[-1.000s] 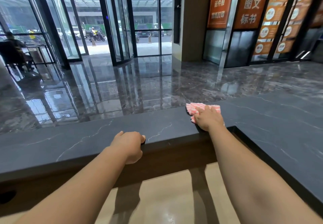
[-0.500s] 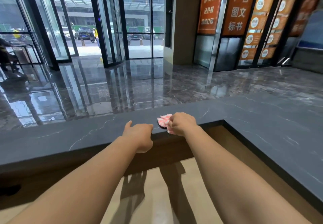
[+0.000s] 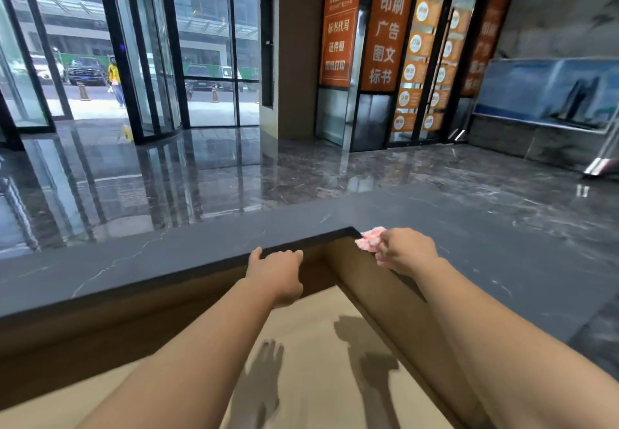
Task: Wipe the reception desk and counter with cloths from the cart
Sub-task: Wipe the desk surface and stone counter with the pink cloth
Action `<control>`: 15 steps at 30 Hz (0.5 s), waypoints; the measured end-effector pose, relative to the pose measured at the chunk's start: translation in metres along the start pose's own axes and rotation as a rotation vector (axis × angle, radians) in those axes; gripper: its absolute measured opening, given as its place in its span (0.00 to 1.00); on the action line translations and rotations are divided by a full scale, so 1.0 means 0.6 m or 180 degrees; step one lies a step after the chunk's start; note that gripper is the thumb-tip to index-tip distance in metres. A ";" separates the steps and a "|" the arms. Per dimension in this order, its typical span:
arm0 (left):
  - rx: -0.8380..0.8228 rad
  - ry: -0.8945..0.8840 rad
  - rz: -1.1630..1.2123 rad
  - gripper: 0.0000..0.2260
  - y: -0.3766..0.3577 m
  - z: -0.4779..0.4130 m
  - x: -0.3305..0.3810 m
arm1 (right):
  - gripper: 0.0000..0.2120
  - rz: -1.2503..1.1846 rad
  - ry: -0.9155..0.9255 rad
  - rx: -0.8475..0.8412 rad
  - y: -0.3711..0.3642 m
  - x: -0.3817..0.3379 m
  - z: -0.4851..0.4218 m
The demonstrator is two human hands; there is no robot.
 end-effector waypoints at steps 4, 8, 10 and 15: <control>-0.0004 -0.0061 -0.0050 0.30 -0.001 -0.004 0.047 | 0.12 0.0099 -0.0376 -0.0124 -0.002 0.078 0.008; 0.0058 -0.0004 -0.0049 0.29 -0.001 -0.037 0.094 | 0.04 -0.0181 -0.0270 0.0057 -0.011 0.113 -0.019; 0.0089 0.0047 -0.0038 0.28 -0.005 -0.069 0.122 | 0.02 -0.0263 -0.0042 0.0092 -0.026 0.123 -0.044; 0.0019 0.0254 -0.0025 0.27 -0.040 -0.171 0.180 | 0.12 -0.0622 0.0759 -0.0179 -0.111 0.133 -0.124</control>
Point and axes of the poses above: each hand's wrist, its own z-axis away from the middle knuckle, its own y-axis out of the back of the hand, x = y × z, the point moved 8 cm from there along -z, towards the middle knuckle, and after that the axes turned 1 degree about z, right-handed, at the moved point
